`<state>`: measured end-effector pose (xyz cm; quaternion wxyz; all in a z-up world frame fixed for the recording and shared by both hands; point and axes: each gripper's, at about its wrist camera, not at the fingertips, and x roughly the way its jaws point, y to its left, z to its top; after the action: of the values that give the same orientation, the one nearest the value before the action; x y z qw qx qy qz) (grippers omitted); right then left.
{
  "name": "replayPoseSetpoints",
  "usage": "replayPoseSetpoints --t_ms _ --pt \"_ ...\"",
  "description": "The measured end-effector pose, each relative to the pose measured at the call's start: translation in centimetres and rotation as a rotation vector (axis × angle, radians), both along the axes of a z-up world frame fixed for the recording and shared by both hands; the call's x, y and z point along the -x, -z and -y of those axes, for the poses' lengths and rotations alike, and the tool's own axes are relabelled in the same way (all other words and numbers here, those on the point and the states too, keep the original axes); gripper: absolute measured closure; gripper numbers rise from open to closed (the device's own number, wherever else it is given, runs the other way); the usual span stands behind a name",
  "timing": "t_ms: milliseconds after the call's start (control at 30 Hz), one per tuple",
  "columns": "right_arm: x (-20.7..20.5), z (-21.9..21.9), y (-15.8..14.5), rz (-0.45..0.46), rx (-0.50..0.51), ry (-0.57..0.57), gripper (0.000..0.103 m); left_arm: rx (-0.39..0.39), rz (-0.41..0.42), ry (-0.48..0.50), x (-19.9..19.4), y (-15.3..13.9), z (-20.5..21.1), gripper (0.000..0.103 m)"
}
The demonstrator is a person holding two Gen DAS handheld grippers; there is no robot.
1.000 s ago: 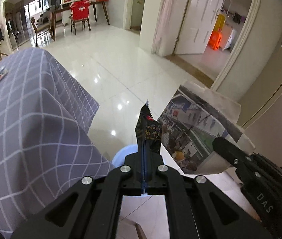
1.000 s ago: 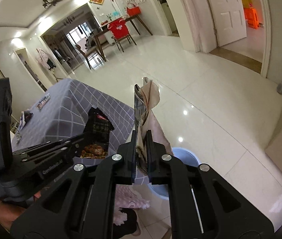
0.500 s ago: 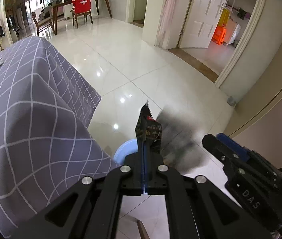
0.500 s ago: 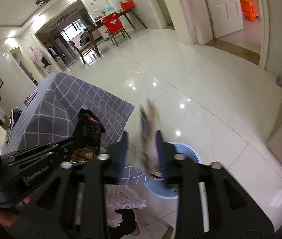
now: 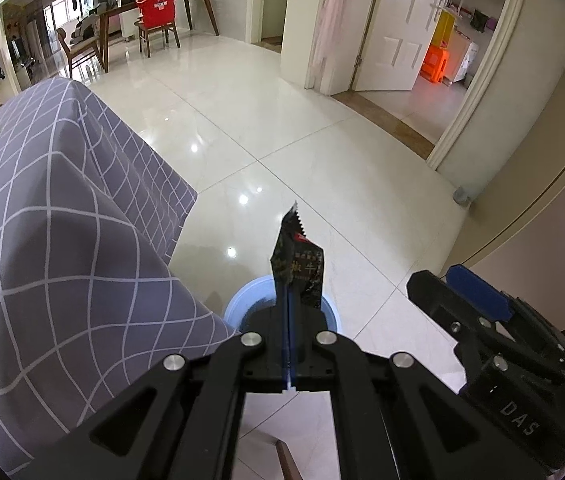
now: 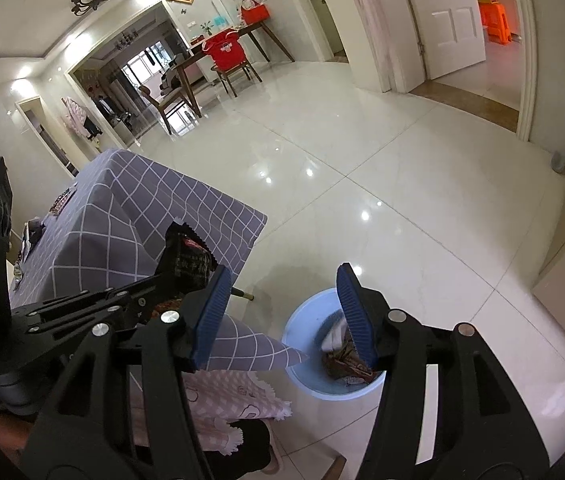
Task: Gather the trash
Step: 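Open the left gripper over the bucket to drop the newspaper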
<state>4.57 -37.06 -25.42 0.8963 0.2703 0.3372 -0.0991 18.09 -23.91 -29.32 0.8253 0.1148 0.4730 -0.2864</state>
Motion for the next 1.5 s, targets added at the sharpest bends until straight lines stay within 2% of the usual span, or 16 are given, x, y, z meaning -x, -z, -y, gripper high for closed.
replayPoseSetpoints --t_ms 467,667,700,733,767,800,867,1033,1233,1400,1500 --pt "1.5 0.9 -1.9 0.054 0.008 0.049 0.048 0.002 0.009 0.034 -0.3 -0.6 1.3 0.102" --pt "2.3 1.4 -2.9 0.089 0.019 0.085 0.046 0.029 0.014 0.053 -0.2 -1.4 1.7 0.101" --pt "2.4 1.4 -2.9 0.090 0.021 0.090 0.046 0.038 0.009 0.064 -0.2 -1.5 1.7 0.096" --pt "2.5 1.5 -2.9 0.093 0.021 0.096 0.046 0.039 0.012 0.062 -0.1 -1.6 1.7 0.070" --pt "2.6 1.5 -3.0 0.096 0.021 0.101 0.045 0.035 0.028 0.040 -0.1 -1.8 1.7 0.054" --pt "2.8 1.7 -3.0 0.106 0.012 0.106 0.045 0.039 0.050 0.026 0.0 -2.1 1.5 0.035" --pt "3.0 1.9 -3.2 0.106 0.012 0.116 0.042 0.069 0.095 0.028 0.4 -2.8 1.0 0.034" --pt "3.1 1.8 -3.3 0.104 0.001 0.115 0.042 0.081 0.094 0.015 0.3 -3.5 0.5 0.034" --pt "2.7 0.9 -3.5 0.102 -0.002 0.088 0.041 0.046 0.151 -0.032 0.4 -4.2 -0.9 0.034" --pt "1.3 -0.8 -4.2 0.111 -0.021 0.037 0.041 0.023 0.192 -0.075 -0.2 -6.1 -3.3 0.034" --pt "-0.7 -3.0 -5.8 0.138 -0.023 -0.029 0.040 0.018 0.228 -0.112 -0.8 -7.8 -5.7 0.034"
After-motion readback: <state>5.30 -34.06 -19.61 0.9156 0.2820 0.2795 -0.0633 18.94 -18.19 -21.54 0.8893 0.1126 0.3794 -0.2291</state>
